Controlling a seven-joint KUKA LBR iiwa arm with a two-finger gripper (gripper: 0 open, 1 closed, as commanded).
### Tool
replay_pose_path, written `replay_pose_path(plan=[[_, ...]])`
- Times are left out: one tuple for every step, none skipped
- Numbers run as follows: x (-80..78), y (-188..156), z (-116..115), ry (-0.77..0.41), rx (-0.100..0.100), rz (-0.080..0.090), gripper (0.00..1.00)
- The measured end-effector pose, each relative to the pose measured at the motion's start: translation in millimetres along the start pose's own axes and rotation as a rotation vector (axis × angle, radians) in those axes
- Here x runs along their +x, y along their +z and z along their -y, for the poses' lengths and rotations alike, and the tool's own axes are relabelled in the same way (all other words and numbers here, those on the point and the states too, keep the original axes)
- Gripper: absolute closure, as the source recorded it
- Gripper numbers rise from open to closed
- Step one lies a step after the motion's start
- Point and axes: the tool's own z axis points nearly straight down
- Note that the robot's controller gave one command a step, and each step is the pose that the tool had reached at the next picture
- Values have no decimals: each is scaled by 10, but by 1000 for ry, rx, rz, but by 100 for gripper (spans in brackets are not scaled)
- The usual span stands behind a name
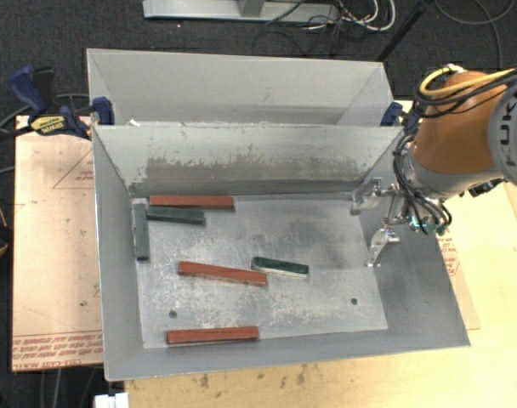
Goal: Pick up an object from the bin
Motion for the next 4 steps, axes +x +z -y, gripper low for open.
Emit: replay_pose_path(plan=[[-9, -10, -4, -2, 0, 2, 0], [232, 576, -629, -98, 1, 4, 0], [138, 515, -861, -106, 1, 4, 0], [232, 450, -1159, 6, 0, 1, 0]])
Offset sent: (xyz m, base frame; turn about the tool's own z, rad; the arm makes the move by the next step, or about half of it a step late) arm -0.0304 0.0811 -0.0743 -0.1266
